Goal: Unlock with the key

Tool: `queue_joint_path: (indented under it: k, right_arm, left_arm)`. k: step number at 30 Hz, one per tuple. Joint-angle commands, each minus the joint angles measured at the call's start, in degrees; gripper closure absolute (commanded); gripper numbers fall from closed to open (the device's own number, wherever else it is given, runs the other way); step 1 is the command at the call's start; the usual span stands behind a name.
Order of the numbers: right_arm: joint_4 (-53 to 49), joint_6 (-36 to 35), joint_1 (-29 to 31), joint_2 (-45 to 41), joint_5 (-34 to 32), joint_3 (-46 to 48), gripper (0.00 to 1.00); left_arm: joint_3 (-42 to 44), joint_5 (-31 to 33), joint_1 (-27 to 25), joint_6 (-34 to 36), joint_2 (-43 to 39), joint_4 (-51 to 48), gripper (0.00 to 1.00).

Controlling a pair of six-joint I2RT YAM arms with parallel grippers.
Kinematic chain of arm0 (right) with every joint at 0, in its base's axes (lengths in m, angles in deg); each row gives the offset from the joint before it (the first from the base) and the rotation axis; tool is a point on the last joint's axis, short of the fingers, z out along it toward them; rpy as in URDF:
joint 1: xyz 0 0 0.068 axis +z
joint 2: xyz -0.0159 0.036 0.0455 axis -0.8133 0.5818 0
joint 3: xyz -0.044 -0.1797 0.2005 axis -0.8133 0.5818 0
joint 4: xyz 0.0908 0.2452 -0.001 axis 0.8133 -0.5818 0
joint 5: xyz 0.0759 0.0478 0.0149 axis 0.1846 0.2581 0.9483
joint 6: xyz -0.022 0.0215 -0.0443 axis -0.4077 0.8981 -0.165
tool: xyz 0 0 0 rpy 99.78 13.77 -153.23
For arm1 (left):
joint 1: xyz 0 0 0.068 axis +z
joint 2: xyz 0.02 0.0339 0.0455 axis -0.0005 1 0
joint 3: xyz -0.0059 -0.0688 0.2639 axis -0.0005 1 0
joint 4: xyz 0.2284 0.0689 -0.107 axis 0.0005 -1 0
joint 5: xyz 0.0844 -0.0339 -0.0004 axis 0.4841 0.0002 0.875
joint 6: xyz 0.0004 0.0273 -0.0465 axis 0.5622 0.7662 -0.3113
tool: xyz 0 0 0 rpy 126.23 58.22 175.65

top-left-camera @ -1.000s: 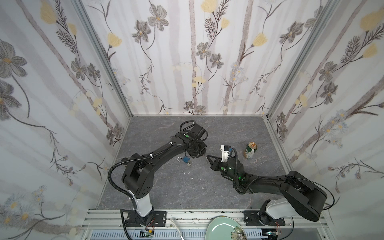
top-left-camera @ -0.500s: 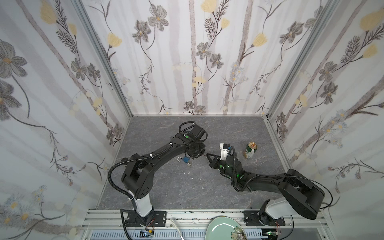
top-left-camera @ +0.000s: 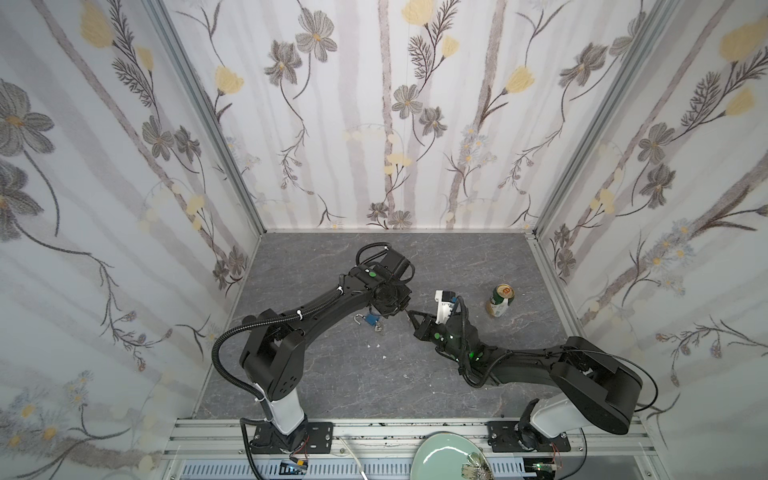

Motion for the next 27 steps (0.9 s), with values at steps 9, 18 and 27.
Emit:
queue_joint_path:
  k: [9, 18, 27]
  right_arm:
    - [1.98, 0.51, -0.74, 0.16, 2.76, -1.35, 1.0]
    - [2.35, 0.2, -2.01, -0.3, 3.16, -1.24, 1.0]
    - [4.28, 0.27, -2.21, -0.42, 3.69, 0.05, 1.0]
  left_arm:
    - [-1.53, -0.28, -0.85, 3.13, 0.61, -1.03, 0.86]
    - [-1.58, -1.07, -1.32, 3.92, 1.53, -1.62, 0.88]
    - [-1.58, -1.69, -1.6, 3.61, 1.92, -0.96, 0.88]
